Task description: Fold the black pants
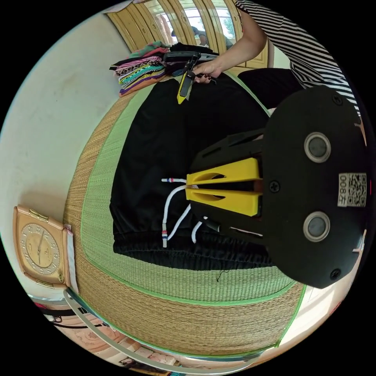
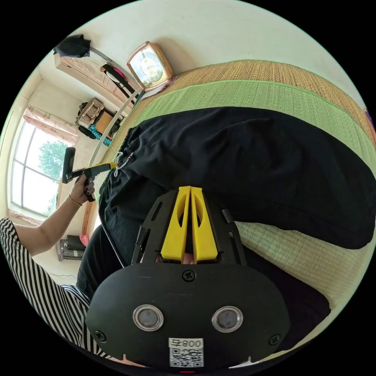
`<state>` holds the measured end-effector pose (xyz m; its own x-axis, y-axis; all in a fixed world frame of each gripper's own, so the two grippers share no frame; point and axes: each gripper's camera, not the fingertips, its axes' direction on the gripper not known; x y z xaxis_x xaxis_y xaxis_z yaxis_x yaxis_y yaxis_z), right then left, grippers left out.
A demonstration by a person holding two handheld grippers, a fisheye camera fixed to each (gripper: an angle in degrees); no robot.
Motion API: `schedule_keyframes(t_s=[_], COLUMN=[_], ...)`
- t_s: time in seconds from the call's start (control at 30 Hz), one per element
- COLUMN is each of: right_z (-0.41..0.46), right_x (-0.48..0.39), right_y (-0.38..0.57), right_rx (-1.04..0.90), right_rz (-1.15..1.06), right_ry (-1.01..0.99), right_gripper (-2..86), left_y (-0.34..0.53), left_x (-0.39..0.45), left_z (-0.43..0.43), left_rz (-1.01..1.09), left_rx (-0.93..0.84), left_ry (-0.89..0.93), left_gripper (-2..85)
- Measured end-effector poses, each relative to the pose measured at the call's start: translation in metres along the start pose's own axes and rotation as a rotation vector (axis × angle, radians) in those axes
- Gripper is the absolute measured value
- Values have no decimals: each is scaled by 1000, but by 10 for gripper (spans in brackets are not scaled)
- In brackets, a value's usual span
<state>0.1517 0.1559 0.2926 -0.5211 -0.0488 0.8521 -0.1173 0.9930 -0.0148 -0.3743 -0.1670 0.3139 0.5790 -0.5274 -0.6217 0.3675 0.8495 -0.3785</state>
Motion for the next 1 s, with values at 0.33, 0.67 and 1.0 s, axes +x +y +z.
schedule_keyframes(t_s=[0.33, 0.67, 1.0], right_z=[-8, -56, -68], right_x=[-20, -67, -103], right_y=[-4, -21, -35], right_rx=[-35, 37, -20], right_rz=[62, 22, 15], right_ry=[33, 100, 146], right_gripper=[2, 8, 4], left_y=[11, -25, -44], left_x=[-29, -33, -35], left_z=[29, 69, 151], left_rz=[-77, 42, 78], left_rx=[69, 125, -1], left_ry=[-14, 134, 65], left_gripper=[32, 55, 15])
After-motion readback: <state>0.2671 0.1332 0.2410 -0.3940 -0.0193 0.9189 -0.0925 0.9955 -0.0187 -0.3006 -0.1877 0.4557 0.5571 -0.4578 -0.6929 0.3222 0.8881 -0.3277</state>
